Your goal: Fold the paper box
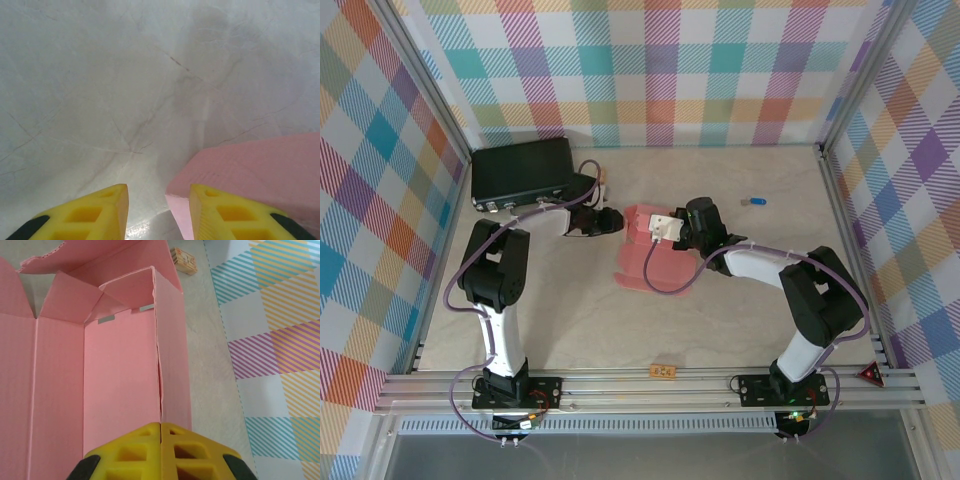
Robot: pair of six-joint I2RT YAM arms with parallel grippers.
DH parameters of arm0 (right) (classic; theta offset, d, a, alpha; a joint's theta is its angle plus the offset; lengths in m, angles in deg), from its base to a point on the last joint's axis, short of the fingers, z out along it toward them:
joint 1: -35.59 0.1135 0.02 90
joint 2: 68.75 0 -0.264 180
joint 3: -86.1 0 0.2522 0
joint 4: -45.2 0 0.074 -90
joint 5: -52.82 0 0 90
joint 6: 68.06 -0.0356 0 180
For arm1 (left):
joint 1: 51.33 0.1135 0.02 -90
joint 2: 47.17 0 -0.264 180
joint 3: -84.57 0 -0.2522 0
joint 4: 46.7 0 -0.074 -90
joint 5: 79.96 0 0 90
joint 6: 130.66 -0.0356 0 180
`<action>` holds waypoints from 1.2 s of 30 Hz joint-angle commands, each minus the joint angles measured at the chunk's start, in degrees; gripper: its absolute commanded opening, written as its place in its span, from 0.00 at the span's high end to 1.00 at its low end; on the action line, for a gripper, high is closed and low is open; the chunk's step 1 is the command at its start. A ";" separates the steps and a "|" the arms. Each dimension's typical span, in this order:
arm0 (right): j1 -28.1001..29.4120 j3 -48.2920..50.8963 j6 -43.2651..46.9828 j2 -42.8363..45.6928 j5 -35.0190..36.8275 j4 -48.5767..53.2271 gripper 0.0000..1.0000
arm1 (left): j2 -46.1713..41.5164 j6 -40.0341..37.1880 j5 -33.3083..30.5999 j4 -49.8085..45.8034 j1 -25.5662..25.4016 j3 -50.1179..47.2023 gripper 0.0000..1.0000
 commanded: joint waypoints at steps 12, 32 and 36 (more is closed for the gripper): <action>0.37 -2.40 0.22 -2.61 -2.54 2.59 1.00 | -1.26 1.48 3.51 5.29 -0.33 0.13 0.62; 0.68 -3.21 -0.29 -3.34 -2.86 3.15 1.00 | -0.78 0.68 11.56 8.74 -1.91 -2.29 0.64; 0.74 -3.29 -0.35 -3.25 -2.90 3.56 1.00 | -1.16 -0.09 11.28 9.07 -2.48 -3.23 0.63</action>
